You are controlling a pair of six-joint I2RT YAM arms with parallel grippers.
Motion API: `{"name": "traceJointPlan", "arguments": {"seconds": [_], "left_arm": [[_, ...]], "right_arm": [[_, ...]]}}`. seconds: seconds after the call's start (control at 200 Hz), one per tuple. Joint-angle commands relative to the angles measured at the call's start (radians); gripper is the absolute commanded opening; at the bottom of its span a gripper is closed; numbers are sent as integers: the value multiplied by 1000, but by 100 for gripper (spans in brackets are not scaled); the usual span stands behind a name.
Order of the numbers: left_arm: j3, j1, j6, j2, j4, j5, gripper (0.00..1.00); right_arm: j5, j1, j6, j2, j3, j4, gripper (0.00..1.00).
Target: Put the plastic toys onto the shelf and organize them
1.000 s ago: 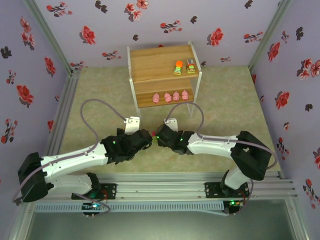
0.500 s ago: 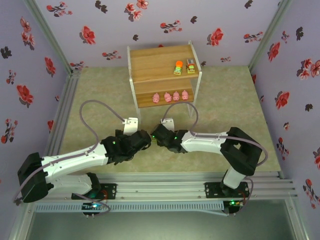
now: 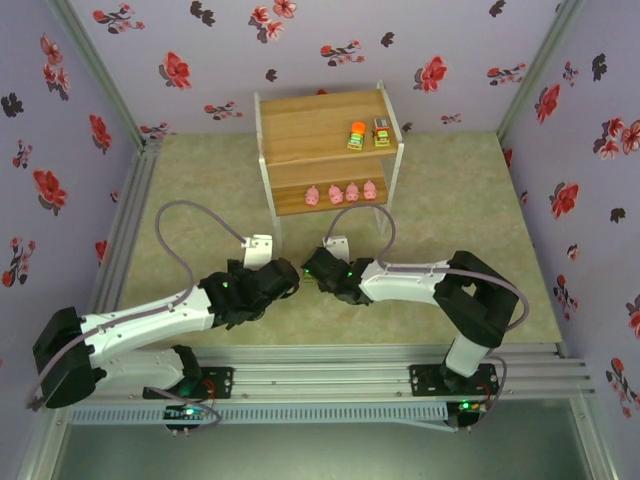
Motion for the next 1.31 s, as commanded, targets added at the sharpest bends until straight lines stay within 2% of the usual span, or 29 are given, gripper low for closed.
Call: {"name": "traceJointPlan", "arguments": {"seconds": [0.0, 0.57, 1.3], "left_arm": [[-10, 12, -19, -17, -8, -9, 86], [-21, 25, -21, -16, -1, 4, 86], [-43, 32, -31, -24, 5, 19, 86]], "right_arm": [[-11, -10, 8, 22, 7, 20, 48], [-36, -19, 5, 67, 14, 40, 47], [-38, -33, -4, 101, 33, 47, 41]]}}
